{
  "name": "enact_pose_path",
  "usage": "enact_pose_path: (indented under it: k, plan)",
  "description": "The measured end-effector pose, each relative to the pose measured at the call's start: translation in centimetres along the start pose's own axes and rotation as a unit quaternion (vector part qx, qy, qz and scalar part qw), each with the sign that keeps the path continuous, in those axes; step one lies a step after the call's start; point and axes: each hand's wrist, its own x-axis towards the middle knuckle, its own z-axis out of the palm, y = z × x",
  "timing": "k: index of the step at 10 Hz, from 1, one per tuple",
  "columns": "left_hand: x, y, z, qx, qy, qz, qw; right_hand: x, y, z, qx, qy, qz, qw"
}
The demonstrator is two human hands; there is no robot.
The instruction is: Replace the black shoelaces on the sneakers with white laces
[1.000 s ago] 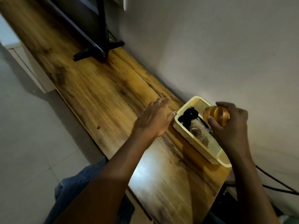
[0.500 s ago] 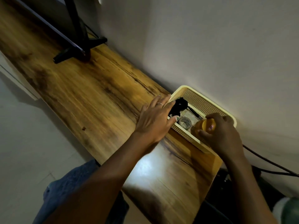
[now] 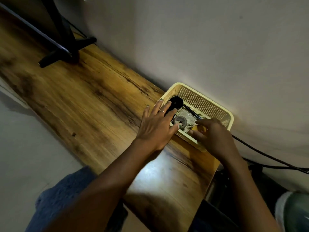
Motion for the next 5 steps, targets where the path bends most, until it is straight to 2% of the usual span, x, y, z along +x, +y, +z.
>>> enact_pose_path:
  k: [3, 5]
  plan:
    - [0.1, 0.6, 0.3, 0.019, 0.006, -0.002, 1.000, -0.1, 0.1, 1.1, 0.028, 0.093, -0.022, 0.995]
    - [-0.2, 1.3, 0.7, 0.026, 0.036, 0.035, 0.998, -0.8, -1.1, 1.4, 0.068, 0.188, 0.007, 0.980]
